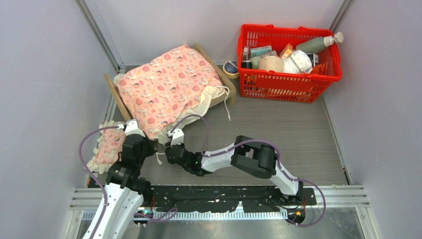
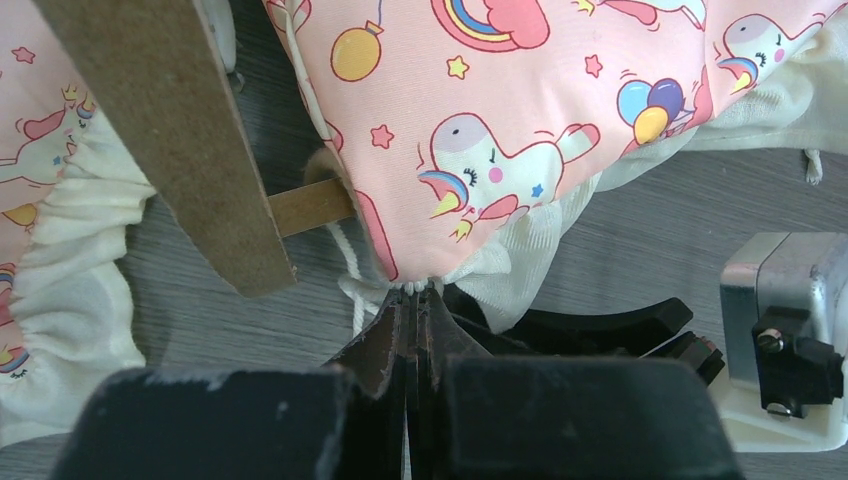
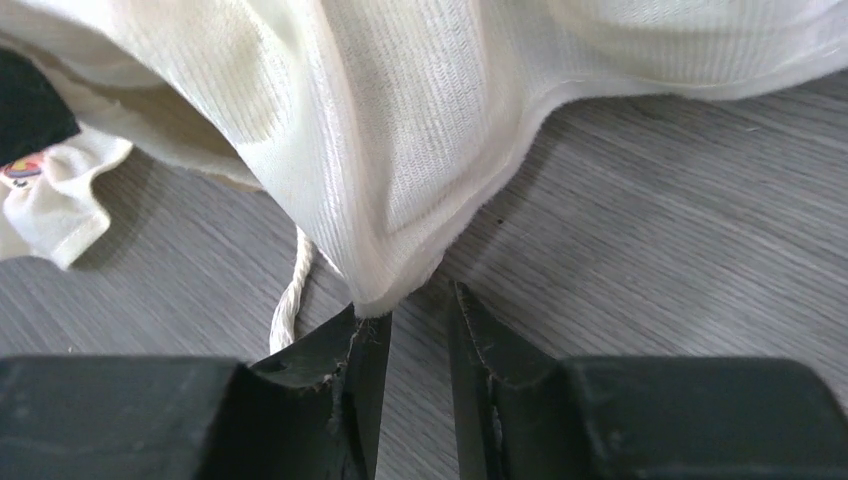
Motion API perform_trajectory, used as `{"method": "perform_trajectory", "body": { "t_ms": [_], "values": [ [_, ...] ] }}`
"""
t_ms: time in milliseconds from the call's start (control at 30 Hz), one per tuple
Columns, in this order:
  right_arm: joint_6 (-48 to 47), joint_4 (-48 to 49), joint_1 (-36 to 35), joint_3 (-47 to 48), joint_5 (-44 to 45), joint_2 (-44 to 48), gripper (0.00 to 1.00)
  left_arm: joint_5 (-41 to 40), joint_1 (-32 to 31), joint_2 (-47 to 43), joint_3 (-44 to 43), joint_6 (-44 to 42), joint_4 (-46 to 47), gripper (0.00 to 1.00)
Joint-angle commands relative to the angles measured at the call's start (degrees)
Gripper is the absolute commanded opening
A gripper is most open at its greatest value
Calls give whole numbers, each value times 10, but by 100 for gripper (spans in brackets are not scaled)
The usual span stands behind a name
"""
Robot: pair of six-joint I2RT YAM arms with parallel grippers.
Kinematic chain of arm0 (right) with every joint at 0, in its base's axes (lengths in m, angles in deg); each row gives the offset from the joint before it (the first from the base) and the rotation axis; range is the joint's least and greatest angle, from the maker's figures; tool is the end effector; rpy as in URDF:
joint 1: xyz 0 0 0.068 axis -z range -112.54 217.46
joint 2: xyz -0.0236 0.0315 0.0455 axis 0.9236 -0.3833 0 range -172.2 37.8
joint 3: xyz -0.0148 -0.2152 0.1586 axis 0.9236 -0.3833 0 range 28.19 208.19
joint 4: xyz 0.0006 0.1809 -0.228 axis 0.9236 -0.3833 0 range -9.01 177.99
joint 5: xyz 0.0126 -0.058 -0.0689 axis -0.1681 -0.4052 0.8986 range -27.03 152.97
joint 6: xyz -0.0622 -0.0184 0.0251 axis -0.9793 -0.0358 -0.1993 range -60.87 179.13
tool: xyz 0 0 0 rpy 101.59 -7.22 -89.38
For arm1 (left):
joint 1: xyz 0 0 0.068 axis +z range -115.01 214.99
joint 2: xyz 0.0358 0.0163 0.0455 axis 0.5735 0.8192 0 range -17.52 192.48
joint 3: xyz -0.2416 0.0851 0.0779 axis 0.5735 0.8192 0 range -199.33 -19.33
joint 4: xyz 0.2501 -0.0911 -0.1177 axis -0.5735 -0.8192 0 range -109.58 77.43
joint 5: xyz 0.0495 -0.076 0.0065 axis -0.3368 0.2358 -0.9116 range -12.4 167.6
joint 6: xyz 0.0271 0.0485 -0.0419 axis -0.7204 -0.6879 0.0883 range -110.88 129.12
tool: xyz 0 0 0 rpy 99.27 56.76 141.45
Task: Set up the pet bed
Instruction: Tie the ropes to the bed frame.
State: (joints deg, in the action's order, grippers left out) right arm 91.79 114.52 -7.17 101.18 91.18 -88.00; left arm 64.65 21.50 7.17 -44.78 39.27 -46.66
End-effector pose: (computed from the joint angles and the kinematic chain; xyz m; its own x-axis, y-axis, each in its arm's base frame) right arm 0.1576 0.4725 0.0847 -0.4967 -0.0129 -0.8678 -0.5575 0.7711 0.3076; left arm 0.1667 -0.0269 0.2143 -0.4847 -0.3870 -0.7844 -0.2292 0.9216 -0.3131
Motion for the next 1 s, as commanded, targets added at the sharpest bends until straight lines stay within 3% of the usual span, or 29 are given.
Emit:
{"method": "perform_trajectory", "body": {
  "t_ms": [0, 367, 567, 767, 833, 867, 967],
  "values": [
    [6, -37, 2, 38, 56, 2, 33, -1, -1, -5, 3, 9, 12, 0],
    [30, -75, 0, 98, 68, -31, 39, -6, -1, -2, 1, 9, 13, 0],
    [34, -186, -12, 160, 83, -63, 38, -5, -1, 2, -2, 20, 12, 0],
    [49, -247, -17, 195, 82, -90, 28, -17, -1, -7, -8, 33, 3, 0],
    [51, -249, -18, 190, 83, -87, 20, -15, -1, -7, -4, 40, 4, 0],
    [51, -248, -18, 184, 82, -86, 11, -13, -1, -6, -2, 44, 4, 0],
    [25, -164, -18, 142, 81, -64, 6, -10, -1, -7, 2, 50, 4, 0]
  ]
}}
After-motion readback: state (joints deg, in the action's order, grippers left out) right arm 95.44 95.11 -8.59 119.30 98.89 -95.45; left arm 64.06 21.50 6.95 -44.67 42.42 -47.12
